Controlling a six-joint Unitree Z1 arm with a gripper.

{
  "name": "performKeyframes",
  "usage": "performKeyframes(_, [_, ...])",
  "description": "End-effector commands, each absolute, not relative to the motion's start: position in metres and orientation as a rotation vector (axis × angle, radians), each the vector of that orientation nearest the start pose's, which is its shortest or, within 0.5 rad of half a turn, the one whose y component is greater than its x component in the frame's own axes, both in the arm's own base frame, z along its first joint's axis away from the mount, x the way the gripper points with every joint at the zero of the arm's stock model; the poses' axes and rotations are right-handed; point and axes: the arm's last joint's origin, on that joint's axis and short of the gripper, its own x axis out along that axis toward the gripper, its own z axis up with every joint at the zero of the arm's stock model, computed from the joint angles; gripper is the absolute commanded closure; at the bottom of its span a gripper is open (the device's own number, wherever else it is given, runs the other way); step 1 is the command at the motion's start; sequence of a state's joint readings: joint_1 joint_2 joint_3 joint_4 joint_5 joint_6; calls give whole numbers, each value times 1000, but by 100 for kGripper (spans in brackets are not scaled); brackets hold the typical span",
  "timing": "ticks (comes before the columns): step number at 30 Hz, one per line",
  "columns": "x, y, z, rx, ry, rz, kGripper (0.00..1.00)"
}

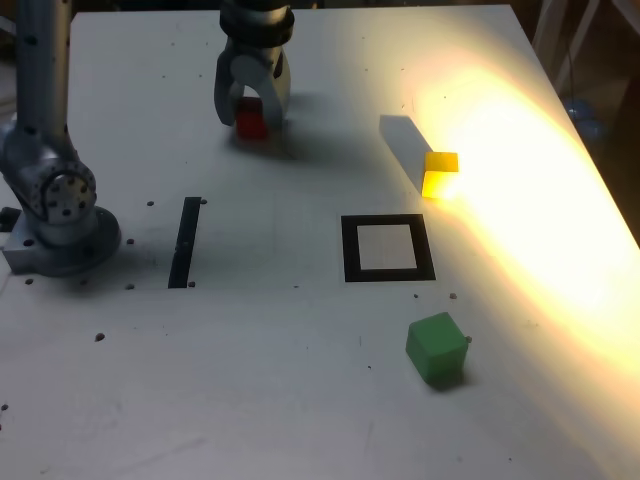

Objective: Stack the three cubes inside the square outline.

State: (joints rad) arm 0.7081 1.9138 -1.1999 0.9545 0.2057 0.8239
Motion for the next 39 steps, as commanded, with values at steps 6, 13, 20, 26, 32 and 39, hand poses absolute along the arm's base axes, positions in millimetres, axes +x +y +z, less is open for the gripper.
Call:
performKeyframes(6, [230,194,225,171,1754,-31,64])
performKeyframes(13, [240,160,240,168,1726,-27,64])
performKeyframes(20, [259,106,253,161,1714,5,64])
performKeyframes(26, [279,57,265,180,1697,-12,64])
performKeyframes(32, [299,18,276,171,1685,-40,64])
performKeyframes(39, [325,-10,268,140,1688,-64,64])
